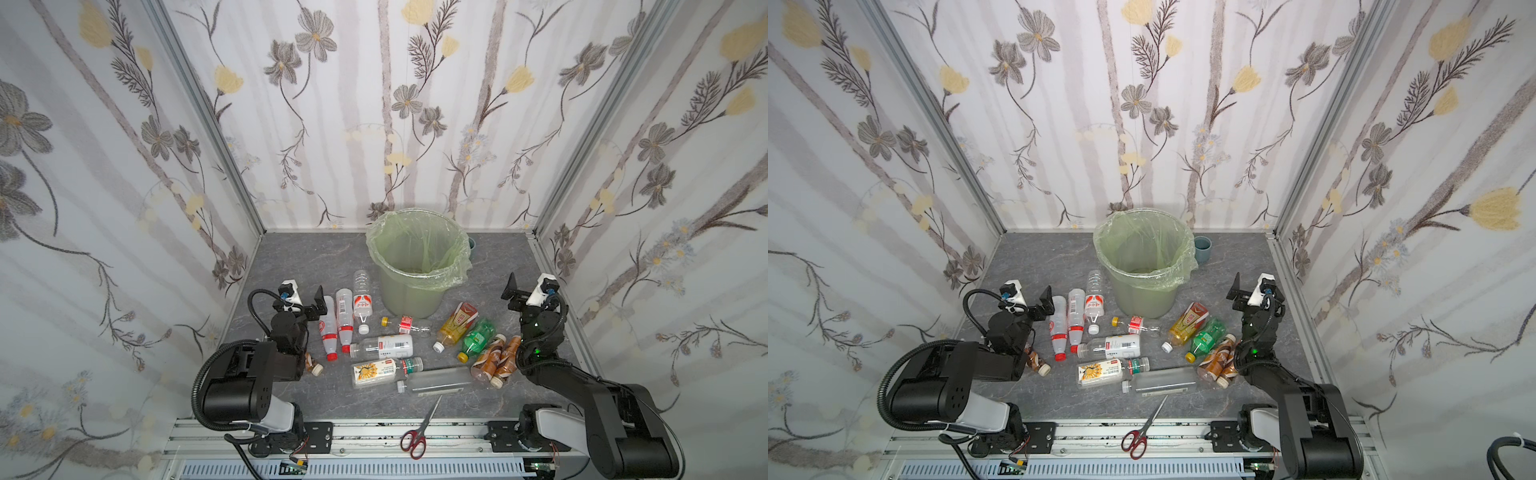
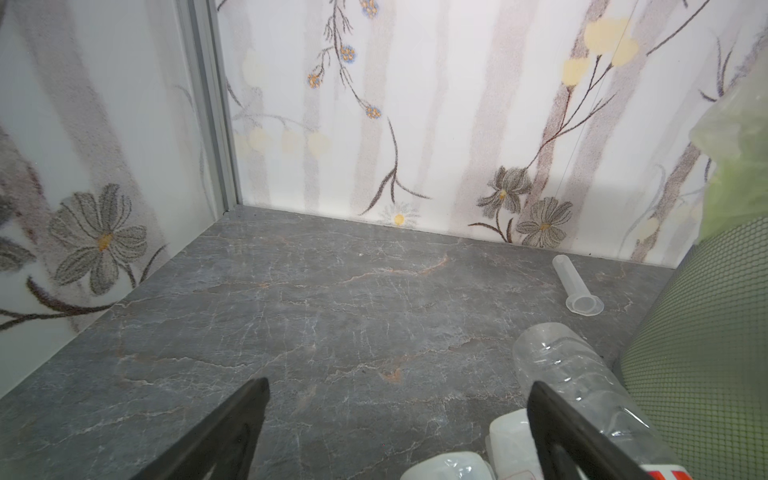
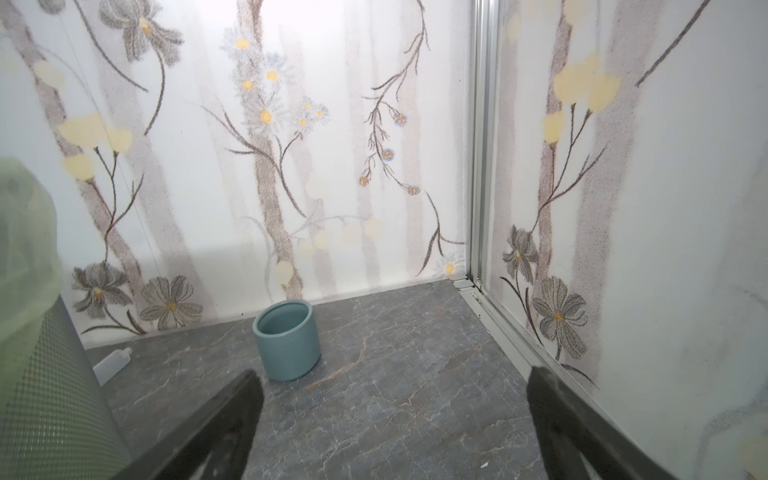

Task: Put the plastic bottles in the bin
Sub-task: 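Lower both grippers from rest toward the bottles on the table, then grasp the brown Nescafe bottle with the right gripper while the left gripper descends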

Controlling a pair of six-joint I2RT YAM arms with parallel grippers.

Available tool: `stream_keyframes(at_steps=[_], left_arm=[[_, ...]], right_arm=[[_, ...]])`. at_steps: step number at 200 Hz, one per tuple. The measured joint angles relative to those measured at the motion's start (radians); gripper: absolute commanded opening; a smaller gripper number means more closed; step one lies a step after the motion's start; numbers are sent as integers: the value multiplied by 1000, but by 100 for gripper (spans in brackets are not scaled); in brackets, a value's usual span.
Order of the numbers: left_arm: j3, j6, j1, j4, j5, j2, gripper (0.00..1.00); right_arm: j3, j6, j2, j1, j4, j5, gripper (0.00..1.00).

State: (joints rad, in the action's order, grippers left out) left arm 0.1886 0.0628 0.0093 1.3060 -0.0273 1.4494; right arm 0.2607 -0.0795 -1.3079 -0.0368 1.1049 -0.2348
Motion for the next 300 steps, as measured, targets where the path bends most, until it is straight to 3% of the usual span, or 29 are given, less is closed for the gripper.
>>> stream_keyframes(at_steps=[61,99,140,215,300], left_arm=[[117,16,-80,-286,161,-288,100],[257,14,-182,-542,281,-315,100],[335,4,-239,-740,360,-320,100],[436,-4,-248,-945,408,-340,100],[444,-8,-248,-1022,408,-361,100]], right_arm=[[212,-182,220,-31,-629,-163,100],[227,-347,291,-47,-1015,-196,100],[195,-497,369,-48,-1281,-190,97],[120,-664,393,-48,-1513,-79,92],[120,-731,325,-52,-1603,26,85]])
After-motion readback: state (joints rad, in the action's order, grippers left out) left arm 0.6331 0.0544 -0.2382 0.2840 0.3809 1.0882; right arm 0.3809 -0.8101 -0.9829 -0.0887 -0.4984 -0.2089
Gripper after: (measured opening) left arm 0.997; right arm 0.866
